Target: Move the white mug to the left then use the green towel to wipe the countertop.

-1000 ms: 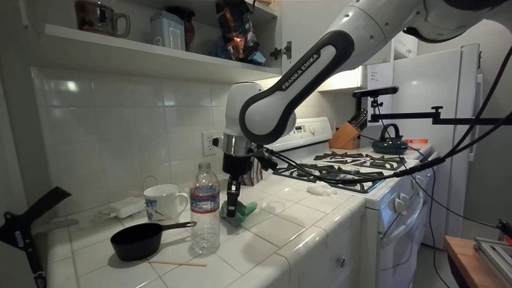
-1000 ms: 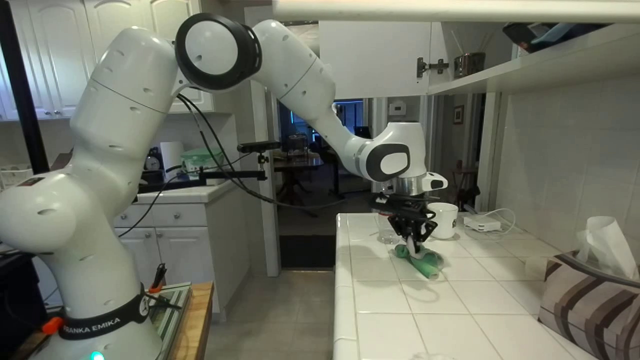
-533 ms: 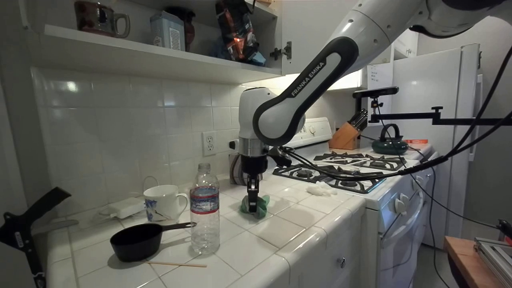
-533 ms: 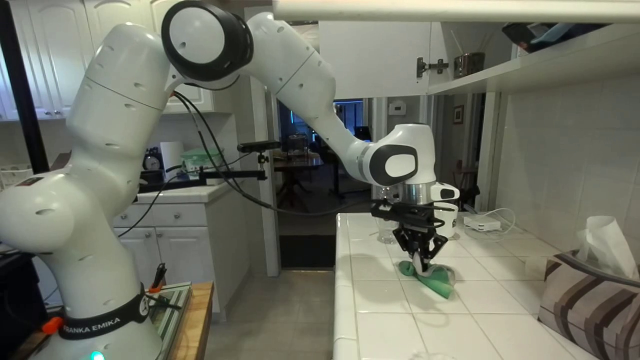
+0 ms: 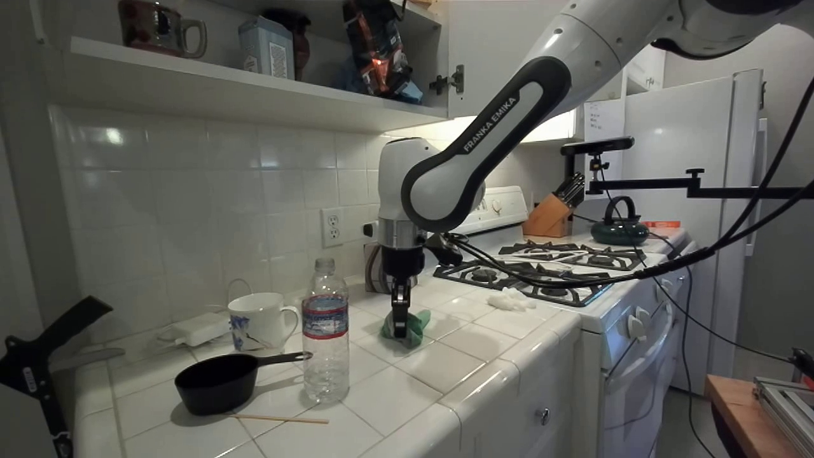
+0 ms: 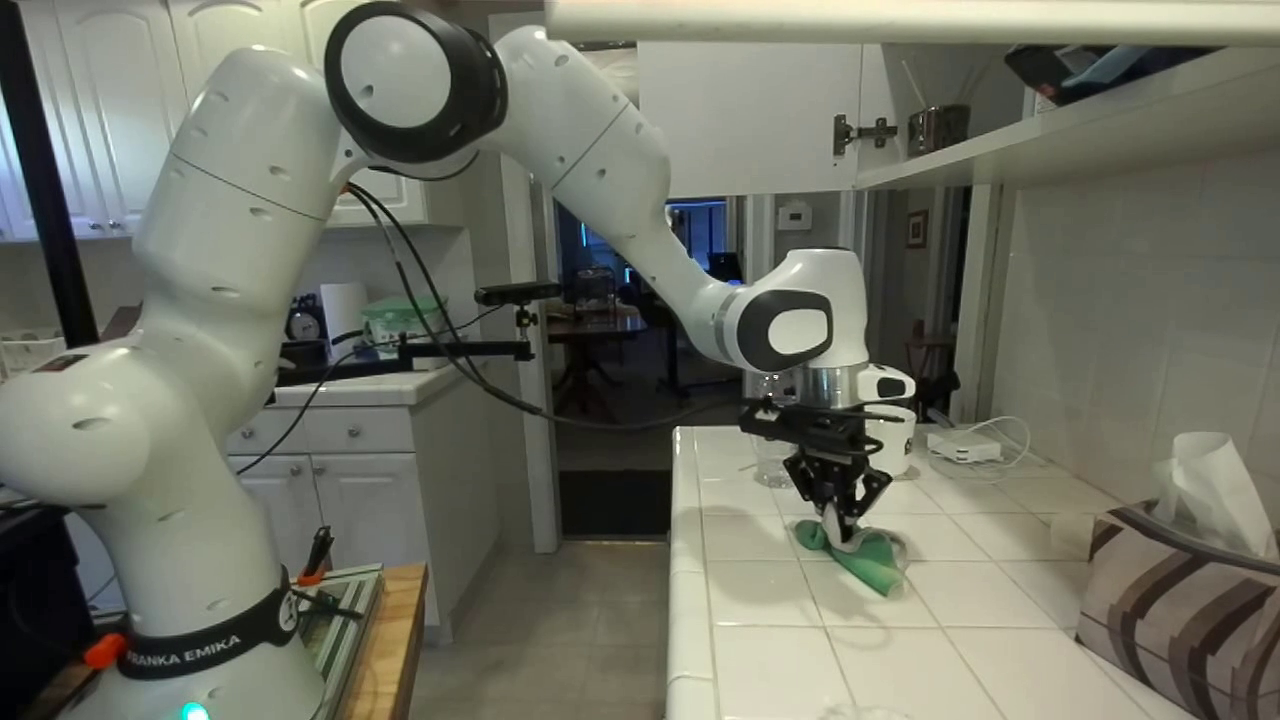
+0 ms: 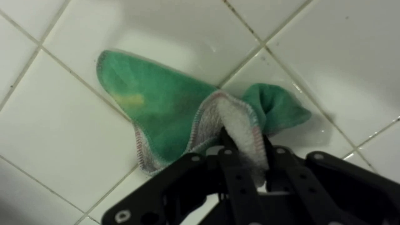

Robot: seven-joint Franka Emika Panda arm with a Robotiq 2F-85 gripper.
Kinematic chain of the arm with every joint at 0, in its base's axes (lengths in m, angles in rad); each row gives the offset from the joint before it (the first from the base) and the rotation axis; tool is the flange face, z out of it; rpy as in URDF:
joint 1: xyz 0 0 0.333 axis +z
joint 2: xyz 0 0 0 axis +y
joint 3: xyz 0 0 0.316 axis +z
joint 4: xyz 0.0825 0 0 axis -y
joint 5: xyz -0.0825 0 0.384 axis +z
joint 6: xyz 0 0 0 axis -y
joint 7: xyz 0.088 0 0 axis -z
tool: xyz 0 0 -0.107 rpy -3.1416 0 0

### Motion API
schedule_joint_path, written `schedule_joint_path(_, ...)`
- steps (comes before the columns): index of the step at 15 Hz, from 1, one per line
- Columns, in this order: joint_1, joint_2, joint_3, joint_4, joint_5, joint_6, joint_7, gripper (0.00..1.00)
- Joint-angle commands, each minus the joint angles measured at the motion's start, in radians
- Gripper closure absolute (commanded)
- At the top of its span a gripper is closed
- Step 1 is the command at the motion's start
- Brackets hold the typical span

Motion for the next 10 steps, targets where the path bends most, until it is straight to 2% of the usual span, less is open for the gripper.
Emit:
schedule_joint_path(1,0.032,-0.040,-0.023,-0.117,-0.026,0.087,0.132,0.95)
schedule_joint_path(3,0.049,-0.076,-0.048,-0.214,-0.038,0.153,0.214,0.95)
schedule_joint_path(6,0.086,-0.128,-0.140,-0.349,-0.092,0.268,0.388,0.95)
schedule_joint_path(10,0.073,-0.164,-0.218,-0.433,-0.099,0.308,0.489,0.95)
